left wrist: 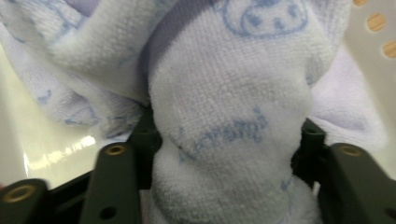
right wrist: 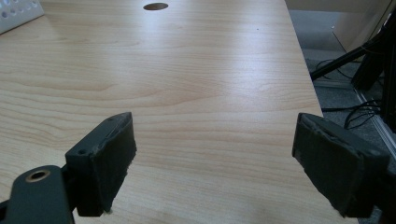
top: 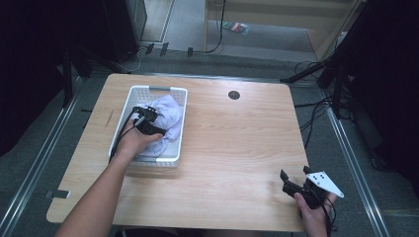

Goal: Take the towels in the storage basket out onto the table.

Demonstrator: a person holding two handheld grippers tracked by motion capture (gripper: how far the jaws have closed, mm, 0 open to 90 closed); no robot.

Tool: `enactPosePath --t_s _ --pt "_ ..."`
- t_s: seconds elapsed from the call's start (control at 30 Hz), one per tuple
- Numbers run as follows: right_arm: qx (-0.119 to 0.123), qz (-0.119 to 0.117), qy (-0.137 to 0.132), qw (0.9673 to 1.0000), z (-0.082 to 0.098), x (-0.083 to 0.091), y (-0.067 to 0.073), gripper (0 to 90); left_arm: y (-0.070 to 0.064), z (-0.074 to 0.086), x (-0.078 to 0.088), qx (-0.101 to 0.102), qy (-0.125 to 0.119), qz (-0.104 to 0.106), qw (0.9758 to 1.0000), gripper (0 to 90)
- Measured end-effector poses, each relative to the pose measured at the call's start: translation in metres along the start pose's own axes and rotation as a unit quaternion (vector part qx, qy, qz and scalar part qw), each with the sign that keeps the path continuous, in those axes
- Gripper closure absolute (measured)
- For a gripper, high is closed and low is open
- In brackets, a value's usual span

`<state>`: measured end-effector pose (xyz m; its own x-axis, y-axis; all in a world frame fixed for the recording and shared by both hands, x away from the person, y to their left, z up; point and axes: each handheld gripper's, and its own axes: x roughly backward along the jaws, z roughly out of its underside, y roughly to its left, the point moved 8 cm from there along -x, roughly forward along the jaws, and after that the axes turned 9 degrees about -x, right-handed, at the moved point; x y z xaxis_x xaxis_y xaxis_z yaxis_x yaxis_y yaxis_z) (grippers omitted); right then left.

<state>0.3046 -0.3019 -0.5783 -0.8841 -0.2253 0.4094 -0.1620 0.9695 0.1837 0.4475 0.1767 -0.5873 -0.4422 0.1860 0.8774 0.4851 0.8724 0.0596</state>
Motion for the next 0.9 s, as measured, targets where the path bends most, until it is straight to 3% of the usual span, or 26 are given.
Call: enactPosePath --t_s 0.2,0.33,0.67,0.9 --pt "0.000 0.000 -0.001 1.0000 0.000 0.000 0.000 13.7 0.001 -0.002 0.003 -0.002 0.012 0.013 0.9998 58.5" --pt "-0.001 -0.001 0.000 1.0000 0.000 0.000 -0.001 13.7 0.003 -0.007 0.008 -0.013 0.030 0.019 0.9993 61.1" --pt "-0.002 0.000 0.000 1.0000 0.000 0.000 -0.001 13.7 0.008 -0.018 0.026 0.035 -0.012 0.043 0.9984 61.6" --pt "-0.002 0.000 0.001 1.0000 0.000 -0.001 0.000 13.7 0.013 -0.025 0.046 0.031 -0.034 0.033 0.9984 61.4"
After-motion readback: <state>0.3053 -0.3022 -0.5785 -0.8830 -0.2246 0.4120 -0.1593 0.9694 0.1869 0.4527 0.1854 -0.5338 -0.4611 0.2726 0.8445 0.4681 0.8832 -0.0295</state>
